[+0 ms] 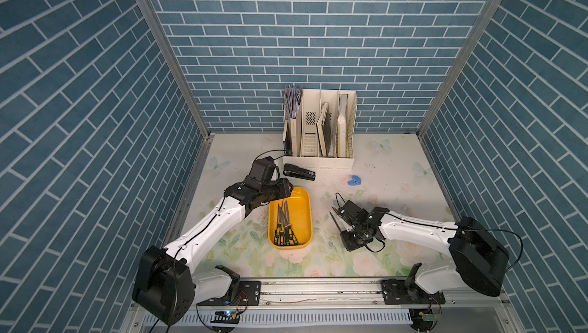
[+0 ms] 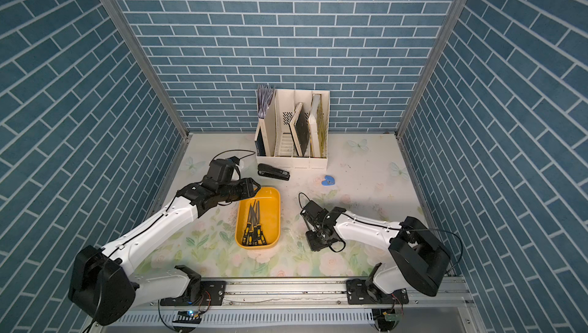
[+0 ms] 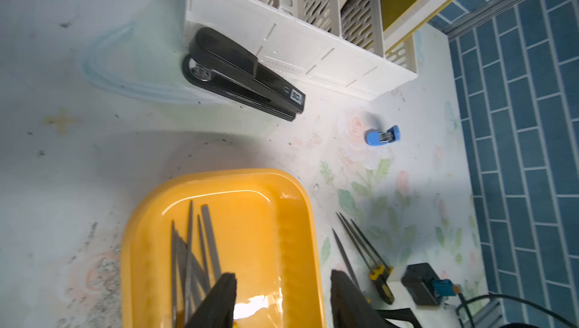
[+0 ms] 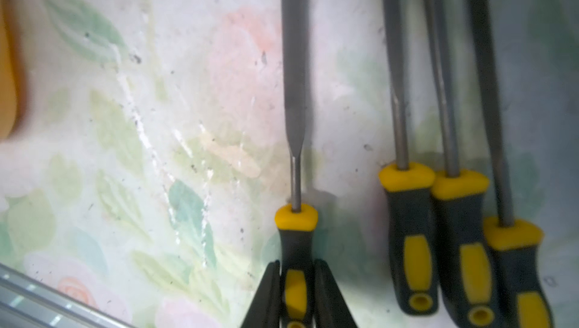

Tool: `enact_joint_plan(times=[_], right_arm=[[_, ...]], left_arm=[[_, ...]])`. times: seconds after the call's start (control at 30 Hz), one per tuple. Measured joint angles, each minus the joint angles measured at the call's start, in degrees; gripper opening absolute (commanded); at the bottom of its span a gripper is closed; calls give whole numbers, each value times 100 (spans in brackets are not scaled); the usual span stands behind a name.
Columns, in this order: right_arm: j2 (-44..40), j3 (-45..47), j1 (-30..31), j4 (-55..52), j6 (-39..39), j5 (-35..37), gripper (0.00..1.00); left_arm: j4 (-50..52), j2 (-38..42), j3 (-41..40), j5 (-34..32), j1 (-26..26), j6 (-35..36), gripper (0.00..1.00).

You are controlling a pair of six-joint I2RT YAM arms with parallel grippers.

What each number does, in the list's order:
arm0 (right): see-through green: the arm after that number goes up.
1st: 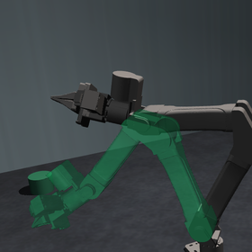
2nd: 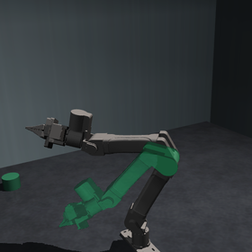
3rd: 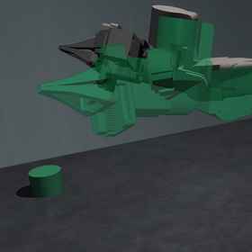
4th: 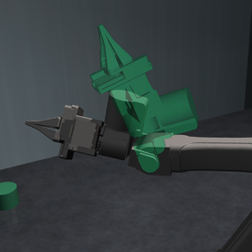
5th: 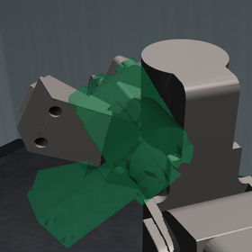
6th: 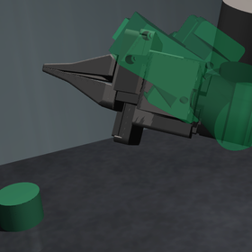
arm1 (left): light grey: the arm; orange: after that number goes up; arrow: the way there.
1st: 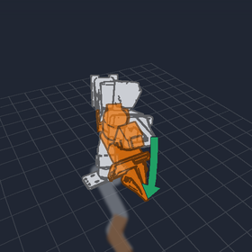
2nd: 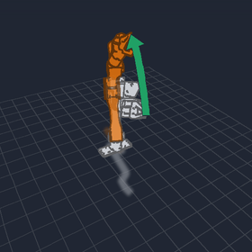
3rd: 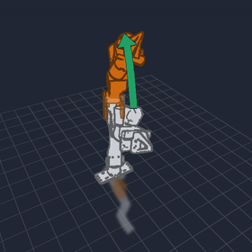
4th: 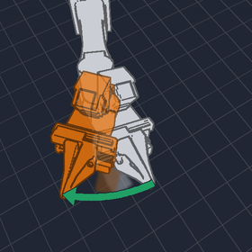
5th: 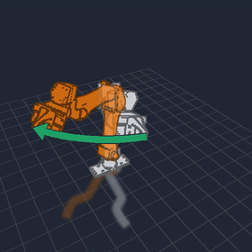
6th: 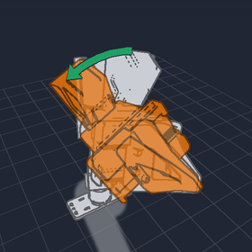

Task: Put the file tool into the storage box
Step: Pick up the file tool from the center of the board, then place the file tool in the storage box.

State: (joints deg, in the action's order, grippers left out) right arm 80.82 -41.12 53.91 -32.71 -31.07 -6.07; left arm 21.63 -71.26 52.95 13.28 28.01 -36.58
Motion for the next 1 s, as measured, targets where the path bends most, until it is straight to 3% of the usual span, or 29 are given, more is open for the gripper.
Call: enact_joint_plan(times=[0.33,0.7,1.0], right_arm=[[-772,-640,181,-249,-68,-380,16],[-647,-944,426,-26,-304,-778,16],[-363,-1322,472,22,-321,-815,16]], left_arm=[[-870,103,-595,81,872,-1088,62],[-1506,90,-951,-179,1128,-2000,63],[-1821,-192,-1143,-190,1335,-2363,54]])
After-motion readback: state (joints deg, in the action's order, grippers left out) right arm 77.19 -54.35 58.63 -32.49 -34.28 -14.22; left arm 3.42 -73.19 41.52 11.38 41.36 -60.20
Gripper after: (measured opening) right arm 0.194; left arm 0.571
